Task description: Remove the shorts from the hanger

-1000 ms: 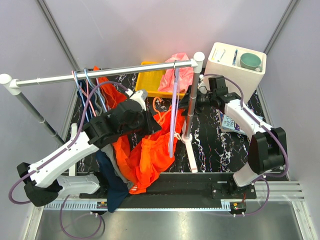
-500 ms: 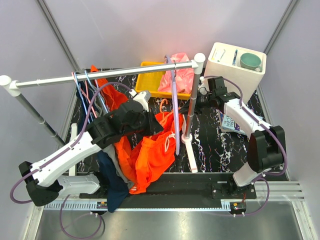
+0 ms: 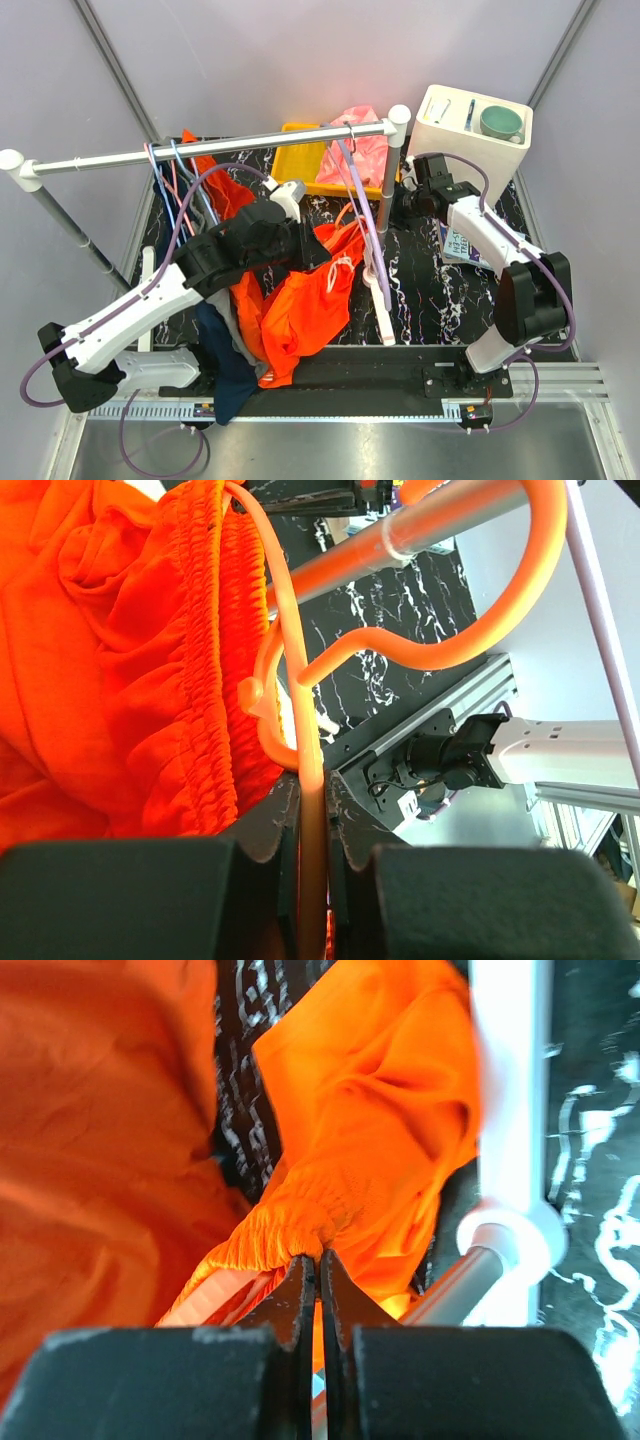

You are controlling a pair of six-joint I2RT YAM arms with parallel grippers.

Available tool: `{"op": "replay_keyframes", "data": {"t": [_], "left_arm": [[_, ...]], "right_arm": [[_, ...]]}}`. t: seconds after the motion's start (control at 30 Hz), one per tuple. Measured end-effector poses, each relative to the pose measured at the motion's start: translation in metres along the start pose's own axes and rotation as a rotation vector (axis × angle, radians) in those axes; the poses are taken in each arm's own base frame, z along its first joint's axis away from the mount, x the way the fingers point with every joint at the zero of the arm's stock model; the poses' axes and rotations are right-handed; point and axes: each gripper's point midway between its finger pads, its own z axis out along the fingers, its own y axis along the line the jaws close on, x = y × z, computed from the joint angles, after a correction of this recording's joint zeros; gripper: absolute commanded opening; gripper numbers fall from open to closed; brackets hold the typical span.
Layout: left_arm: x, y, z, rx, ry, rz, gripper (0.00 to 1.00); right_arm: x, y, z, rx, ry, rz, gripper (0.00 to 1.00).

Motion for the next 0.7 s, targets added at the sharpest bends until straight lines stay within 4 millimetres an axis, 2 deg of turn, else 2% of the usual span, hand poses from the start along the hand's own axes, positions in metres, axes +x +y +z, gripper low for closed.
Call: {"op": "replay_keyframes", "data": {"t": [0.27, 0.37, 0.47, 0.7], "left_arm": [[-0.005, -0.006, -0.012, 0.048, -0.035, 0.044, 0.0], [-0.008, -0.009, -0.019, 0.067, -0.054, 0.067, 0.0], [-0.012, -0.014, -0.025, 0.092, -0.075, 0.084, 0.0], [-0.014, -0.015, -0.028, 0.117, -0.104, 0.085, 0.0]], "right_arm": [[-0.026, 0.001, -0.015, 0.053, -0.075, 0.001, 0.0], [-0.034, -0.008, -0.019, 0.058, -0.084, 0.023, 0.0], [-0.04, -0.02, -0.021, 0.075, -0.084, 0.045, 0.0], [-0.042, -0.028, -0.025, 0.063, -0.077, 0.047, 0.0]]}}
